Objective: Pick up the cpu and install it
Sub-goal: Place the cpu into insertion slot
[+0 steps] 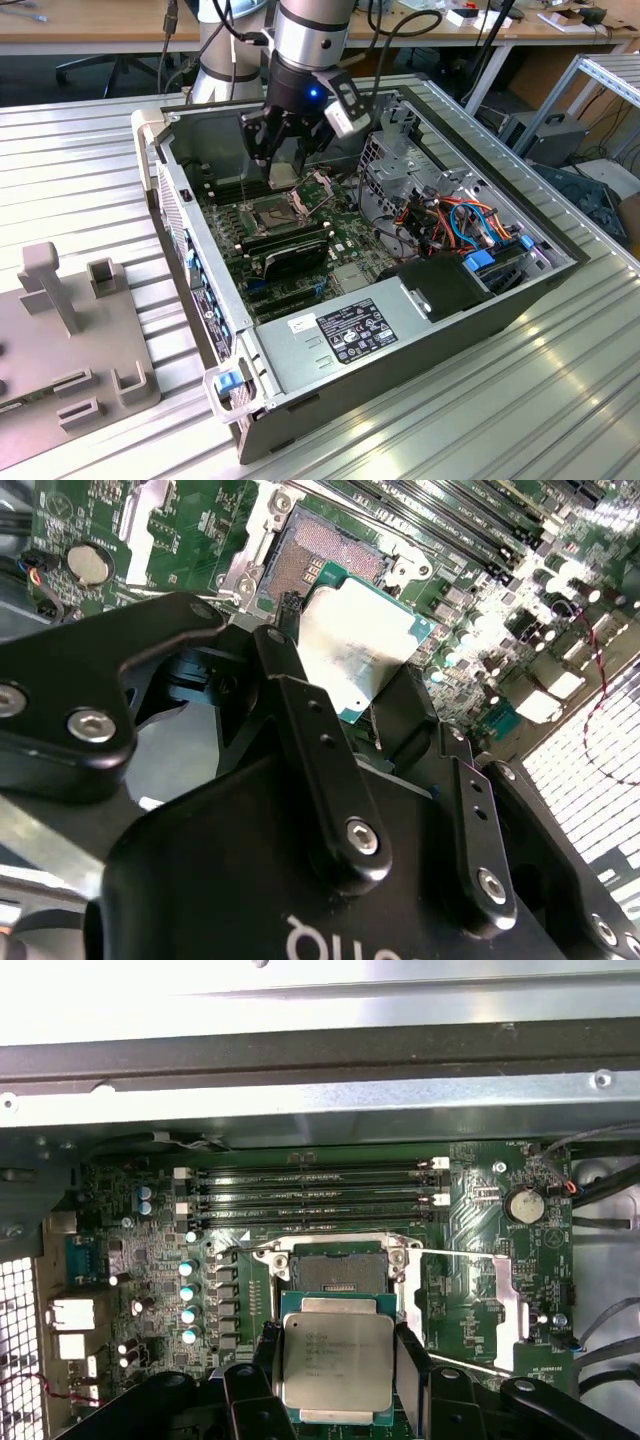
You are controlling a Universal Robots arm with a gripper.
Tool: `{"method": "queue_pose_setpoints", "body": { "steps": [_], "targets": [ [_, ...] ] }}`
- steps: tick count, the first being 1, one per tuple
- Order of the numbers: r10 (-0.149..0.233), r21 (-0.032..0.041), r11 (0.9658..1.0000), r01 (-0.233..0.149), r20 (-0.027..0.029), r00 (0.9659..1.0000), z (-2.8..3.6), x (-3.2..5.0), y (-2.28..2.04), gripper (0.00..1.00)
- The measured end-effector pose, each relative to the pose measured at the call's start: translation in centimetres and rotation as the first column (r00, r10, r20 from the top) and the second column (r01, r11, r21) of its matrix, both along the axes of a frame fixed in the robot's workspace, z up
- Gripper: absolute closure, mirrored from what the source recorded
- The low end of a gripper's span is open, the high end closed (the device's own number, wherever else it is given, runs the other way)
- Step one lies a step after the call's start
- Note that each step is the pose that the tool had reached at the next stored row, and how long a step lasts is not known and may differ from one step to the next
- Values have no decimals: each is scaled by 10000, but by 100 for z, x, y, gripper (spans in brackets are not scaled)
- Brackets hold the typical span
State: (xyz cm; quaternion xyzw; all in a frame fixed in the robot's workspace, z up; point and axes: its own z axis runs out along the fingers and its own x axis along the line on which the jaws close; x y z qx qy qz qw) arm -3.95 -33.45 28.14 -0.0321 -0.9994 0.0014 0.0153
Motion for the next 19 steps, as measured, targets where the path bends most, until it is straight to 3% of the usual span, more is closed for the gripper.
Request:
{"method": "queue_pose_setpoints", "body": {
  "steps": [4,6,12,14,19],
  "targets": [
    [-842,1,9965,842,0,9965,-3,0,0,45],
    [-1293,0,9916,1293,0,9916,-5,0,0,45],
    [-2073,1,9783,2073,0,9783,-7,0,0,45],
    [-2384,0,9712,2384,0,9712,-8,0,0,45],
    [-2388,1,9711,2388,0,9711,-8,0,0,45]
  ]
}}
